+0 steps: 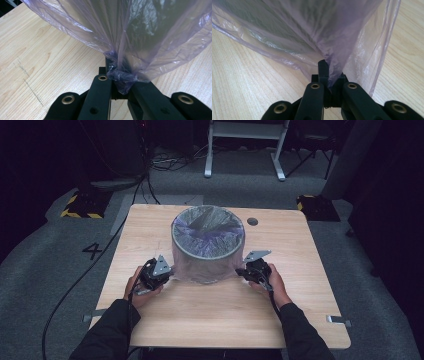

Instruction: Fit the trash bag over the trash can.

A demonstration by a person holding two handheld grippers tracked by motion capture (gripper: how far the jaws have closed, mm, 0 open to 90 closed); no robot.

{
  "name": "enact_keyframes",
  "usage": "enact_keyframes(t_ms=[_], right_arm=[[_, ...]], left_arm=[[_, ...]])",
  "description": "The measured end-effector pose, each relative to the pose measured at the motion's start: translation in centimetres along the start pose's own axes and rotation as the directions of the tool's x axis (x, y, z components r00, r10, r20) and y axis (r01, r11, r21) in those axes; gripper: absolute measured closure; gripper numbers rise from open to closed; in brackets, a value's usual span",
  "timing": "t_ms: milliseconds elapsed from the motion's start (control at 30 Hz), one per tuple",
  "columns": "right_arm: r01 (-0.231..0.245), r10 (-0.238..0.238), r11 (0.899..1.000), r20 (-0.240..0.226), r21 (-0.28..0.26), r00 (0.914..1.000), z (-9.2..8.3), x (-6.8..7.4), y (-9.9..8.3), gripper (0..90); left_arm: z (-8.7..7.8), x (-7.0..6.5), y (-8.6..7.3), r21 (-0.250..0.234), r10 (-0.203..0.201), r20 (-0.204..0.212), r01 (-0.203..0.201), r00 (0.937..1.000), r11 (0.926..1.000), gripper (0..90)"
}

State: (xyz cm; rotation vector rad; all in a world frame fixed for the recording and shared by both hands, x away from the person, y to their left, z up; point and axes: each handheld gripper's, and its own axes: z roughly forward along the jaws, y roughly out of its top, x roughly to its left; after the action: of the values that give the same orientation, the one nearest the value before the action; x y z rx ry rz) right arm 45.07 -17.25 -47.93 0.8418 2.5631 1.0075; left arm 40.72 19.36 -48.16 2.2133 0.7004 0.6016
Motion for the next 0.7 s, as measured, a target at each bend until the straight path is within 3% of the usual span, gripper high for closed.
enact_keyframes(t_ms=[133,233,333,433,500,600,700], right_arm=[[-0.017,0.017,1.000,0.003,-0.012,0.9999,-0.2,-0.2,-0.3,89.2],[-0.034,0.034,0.999,0.010,-0.035,0.9994,-0.7,-0.5,-0.5,85.8],[-0.045,0.046,0.996,0.009,-0.071,0.9989,-1.5,-0.7,-0.8,80.6],[-0.064,0.066,0.993,0.025,-0.100,0.9975,-2.4,-1.0,-1.1,64.3],[-0.079,0.082,0.988,0.011,-0.136,0.9966,-3.0,-1.3,-1.3,53.3],[-0.085,0.087,0.983,0.004,-0.160,0.9962,-3.9,-1.4,-1.6,40.3],[-0.086,0.089,0.978,0.008,-0.190,0.9960,-4.7,-1.3,-1.8,32.4]], left_arm=[[-0.3,0.3,-0.3,-0.023,-0.035,-0.010,0.035,0.9993,0.9991,86.9],[-1.0,0.5,-0.4,-0.057,-0.078,-0.009,0.077,0.9970,0.9954,69.8],[-1.8,0.4,-0.5,-0.079,-0.081,-0.016,0.080,0.9966,0.9937,57.4],[-2.5,0.1,-0.8,-0.089,-0.107,-0.004,0.106,0.9943,0.9904,37.2],[-2.8,0.0,-0.8,-0.079,-0.119,0.015,0.120,0.9927,0.9896,24.0],[-3.6,-0.3,-1.1,-0.076,-0.146,0.049,0.149,0.9881,0.9859,16.0],[-4.3,-0.8,-1.5,-0.082,-0.155,0.035,0.157,0.9873,0.9841,16.1]])
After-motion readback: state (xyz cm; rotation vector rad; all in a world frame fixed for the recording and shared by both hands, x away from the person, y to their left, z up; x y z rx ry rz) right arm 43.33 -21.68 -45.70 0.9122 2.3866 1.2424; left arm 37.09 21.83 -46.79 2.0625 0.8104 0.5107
